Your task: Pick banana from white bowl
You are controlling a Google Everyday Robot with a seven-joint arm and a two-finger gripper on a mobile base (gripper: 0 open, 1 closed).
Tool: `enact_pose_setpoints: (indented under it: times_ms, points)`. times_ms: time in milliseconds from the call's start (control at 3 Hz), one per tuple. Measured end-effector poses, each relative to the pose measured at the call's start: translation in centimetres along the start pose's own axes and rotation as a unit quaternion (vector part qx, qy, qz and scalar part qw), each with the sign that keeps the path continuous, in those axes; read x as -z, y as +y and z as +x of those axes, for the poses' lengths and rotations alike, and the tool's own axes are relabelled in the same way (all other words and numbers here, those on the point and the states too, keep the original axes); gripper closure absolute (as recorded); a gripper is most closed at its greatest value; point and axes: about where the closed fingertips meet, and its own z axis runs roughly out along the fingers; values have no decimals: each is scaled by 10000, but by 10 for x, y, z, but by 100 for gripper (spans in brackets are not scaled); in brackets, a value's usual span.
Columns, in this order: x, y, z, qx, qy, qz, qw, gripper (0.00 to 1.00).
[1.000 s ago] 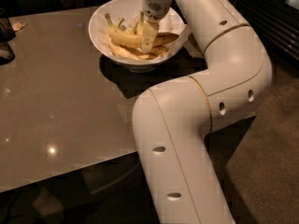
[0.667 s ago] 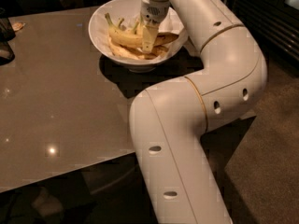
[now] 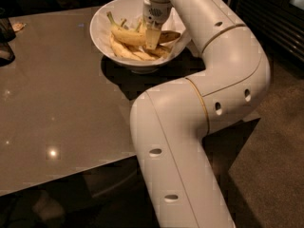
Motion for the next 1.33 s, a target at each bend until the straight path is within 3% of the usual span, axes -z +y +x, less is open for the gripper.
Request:
enact_pose_setpoints:
  times_ms: [333, 667, 1333]
  points:
    - [-1, -9, -5, -5, -122, 162, 9998, 100]
    - [24, -11, 4, -83, -431, 367, 9984, 100]
    - [81, 16, 29, -187, -888, 758, 9930, 100]
